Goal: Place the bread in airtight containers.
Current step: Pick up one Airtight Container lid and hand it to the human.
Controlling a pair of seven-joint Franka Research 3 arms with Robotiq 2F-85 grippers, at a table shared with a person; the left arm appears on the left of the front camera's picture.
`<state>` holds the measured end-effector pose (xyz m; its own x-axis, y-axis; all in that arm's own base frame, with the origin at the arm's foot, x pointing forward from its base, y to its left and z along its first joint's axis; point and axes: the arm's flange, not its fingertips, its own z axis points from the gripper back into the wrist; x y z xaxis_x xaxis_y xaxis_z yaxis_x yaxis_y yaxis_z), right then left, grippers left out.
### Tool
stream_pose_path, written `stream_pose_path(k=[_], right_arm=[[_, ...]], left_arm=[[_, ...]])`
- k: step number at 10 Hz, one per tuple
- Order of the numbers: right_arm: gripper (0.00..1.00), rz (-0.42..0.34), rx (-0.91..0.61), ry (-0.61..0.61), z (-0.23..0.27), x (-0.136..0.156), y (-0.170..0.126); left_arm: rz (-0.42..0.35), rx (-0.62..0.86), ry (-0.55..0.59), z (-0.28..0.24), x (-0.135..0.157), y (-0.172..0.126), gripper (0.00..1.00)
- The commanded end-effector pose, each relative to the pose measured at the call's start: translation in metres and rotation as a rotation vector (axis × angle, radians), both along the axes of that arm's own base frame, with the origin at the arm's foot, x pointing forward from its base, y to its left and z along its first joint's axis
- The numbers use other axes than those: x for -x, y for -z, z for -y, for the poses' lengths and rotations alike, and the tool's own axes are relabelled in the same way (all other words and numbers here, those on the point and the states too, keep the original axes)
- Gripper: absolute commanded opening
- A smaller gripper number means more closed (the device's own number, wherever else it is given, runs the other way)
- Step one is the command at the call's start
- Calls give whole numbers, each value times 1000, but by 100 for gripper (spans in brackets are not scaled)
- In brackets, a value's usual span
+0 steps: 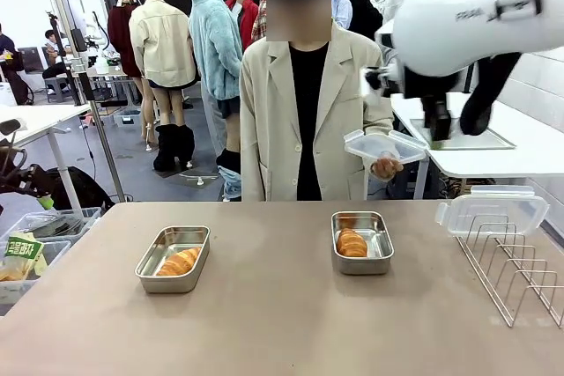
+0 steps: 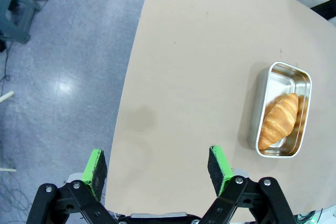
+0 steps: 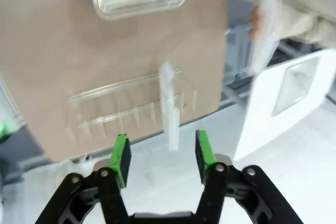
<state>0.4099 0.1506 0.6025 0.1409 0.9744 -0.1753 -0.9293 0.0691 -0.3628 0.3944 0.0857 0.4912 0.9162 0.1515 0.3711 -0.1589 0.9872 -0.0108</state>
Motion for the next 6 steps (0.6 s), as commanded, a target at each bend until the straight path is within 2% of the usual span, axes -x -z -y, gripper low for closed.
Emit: stream_pose_path(k=[1,2,4,6], right_arm=[[100,-115,31,-84,30,-17,7],[100,-159,61,-116,50,-27,12],[100,-296,46,-200,84,-47,24],[100,-368,30,-297,104,-63,47]], left_arm=[[-3,1,-1,0,0,-1,100],[-3,1,-1,0,0,-1,100],[-3,1,-1,0,0,-1,100],[-3,1,-1,0,0,-1,100]])
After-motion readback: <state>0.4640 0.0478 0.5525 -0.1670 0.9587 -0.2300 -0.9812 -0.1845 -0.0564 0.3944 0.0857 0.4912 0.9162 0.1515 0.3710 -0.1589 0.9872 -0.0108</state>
